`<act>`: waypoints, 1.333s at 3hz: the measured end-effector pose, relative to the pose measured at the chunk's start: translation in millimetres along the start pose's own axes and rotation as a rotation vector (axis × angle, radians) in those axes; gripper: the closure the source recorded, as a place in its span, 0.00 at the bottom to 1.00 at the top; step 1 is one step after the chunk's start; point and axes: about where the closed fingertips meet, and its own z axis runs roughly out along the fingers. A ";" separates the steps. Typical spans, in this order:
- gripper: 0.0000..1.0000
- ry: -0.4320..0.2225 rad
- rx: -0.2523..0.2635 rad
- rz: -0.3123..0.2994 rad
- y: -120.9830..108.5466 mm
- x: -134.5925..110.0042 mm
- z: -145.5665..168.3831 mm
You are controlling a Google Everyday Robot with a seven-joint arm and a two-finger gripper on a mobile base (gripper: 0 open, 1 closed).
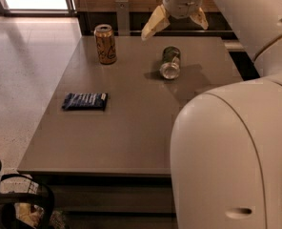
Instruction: Place green can upright
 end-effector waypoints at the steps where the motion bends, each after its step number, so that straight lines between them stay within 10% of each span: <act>1: 0.00 0.044 0.037 0.075 0.9 -2.2 11.8; 4: 0.00 0.114 0.042 0.240 -12.1 2.3 46.2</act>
Offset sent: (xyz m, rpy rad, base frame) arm 0.0023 -0.0140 -0.0280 -0.0576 0.1649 -0.2648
